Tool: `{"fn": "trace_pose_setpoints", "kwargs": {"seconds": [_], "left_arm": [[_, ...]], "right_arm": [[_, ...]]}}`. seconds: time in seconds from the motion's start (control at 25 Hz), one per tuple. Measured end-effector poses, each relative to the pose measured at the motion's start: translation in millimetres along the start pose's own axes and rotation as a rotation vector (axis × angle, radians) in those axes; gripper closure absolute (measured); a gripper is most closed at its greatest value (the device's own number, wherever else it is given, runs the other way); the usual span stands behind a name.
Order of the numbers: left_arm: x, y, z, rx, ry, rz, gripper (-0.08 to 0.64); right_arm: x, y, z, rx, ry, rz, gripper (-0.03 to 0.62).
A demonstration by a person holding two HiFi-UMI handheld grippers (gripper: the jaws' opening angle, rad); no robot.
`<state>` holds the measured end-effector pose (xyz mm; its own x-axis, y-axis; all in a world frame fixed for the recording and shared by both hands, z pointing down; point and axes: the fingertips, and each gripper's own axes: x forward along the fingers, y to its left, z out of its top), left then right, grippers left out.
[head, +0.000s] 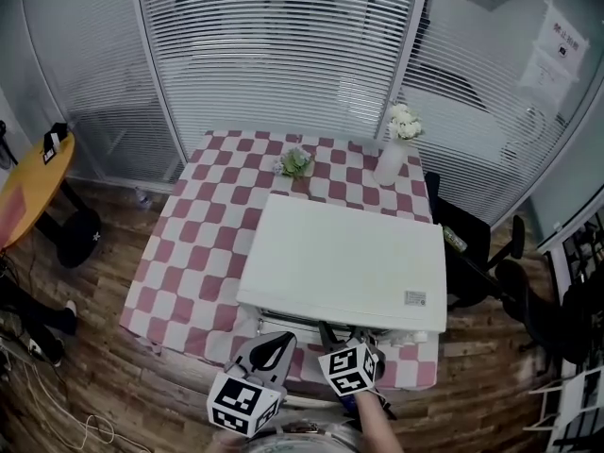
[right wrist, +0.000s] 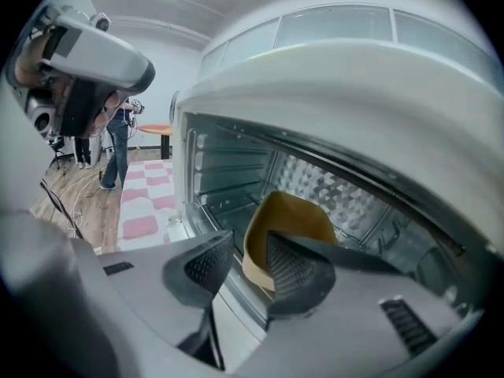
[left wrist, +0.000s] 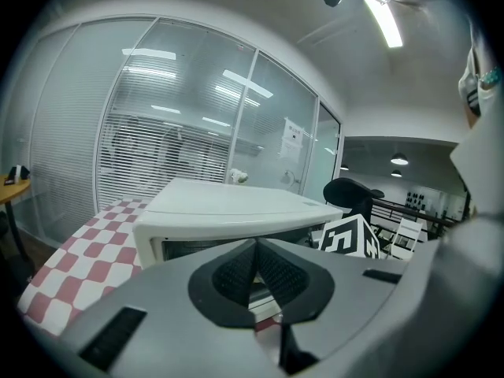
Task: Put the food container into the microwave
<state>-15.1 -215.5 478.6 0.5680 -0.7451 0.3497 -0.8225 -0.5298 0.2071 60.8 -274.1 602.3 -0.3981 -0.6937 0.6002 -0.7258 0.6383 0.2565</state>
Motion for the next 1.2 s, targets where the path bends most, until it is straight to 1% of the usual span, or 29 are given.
{"fn": "trace_pose_setpoints", "kwargs": {"seconds": [0.36,0.48,0.64,0.76,0.96,1.08,1.2], "left_arm": [[4,-10,-7,0.005,0.017,-0.027,0.546],[5,-13,-8,0.009,0.021,-0.033,0.546],[7,-16,-10,0.023,0.029,-0.043,0.546],[10,-19,-14,0.03,0.04,-0.055,0.546],[18,-23,-23,0.034,0.062,-0.076,0.546],[21,-25,-27,0.037,0.075,-0.084,0.546],[24,-26,-30,0.044,0.076,-0.09,0.546]], "right_arm": [[-11,-4,-2,0.003,-0.003,-0.012,0.469],[-16,-5,-6,0.02,-0.004,-0.02,0.486],[-22,-3,-12,0.062,-0.012,-0.015,0.503],[-27,0,-18,0.094,-0.017,-0.017,0.549],[-32,5,-30,0.17,-0.019,0.001,0.587],[-36,12,-29,0.207,-0.053,0.035,0.598],[-46,20,-18,0.247,-0.108,0.076,0.598]]}}
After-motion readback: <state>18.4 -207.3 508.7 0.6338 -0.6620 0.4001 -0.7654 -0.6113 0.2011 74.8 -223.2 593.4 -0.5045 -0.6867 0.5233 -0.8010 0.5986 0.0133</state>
